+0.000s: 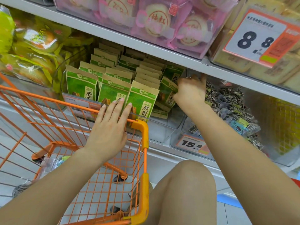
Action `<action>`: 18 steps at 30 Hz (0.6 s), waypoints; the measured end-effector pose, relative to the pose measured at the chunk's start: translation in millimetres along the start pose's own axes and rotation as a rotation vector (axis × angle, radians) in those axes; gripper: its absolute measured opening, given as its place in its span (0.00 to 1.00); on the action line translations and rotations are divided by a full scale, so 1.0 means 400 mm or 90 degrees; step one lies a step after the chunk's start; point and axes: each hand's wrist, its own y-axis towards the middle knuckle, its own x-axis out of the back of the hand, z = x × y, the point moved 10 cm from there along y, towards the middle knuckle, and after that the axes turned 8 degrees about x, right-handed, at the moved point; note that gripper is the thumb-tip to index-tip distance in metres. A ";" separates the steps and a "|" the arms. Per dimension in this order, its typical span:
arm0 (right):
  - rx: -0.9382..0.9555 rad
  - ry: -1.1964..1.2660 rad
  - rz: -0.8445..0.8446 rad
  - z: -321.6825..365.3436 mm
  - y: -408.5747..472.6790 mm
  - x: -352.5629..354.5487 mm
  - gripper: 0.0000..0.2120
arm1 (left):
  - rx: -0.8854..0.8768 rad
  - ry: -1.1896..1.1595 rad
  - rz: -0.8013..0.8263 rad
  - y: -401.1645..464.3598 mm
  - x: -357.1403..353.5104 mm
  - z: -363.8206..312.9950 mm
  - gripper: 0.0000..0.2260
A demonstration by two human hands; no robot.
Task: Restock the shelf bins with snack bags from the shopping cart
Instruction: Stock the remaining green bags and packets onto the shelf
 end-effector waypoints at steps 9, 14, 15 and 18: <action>0.015 0.257 0.021 -0.013 -0.060 0.048 0.14 | 0.000 -0.043 0.018 -0.002 0.002 0.001 0.37; 0.087 0.311 -0.126 -0.009 -0.225 0.135 0.08 | 0.055 -0.362 0.010 0.008 0.106 -0.019 0.37; 0.106 0.328 -0.154 -0.006 -0.259 0.151 0.07 | 0.053 -0.448 0.018 0.013 0.136 -0.037 0.37; 0.172 0.361 -0.249 0.010 -0.335 0.215 0.07 | 0.013 -0.556 0.023 0.039 0.210 -0.098 0.34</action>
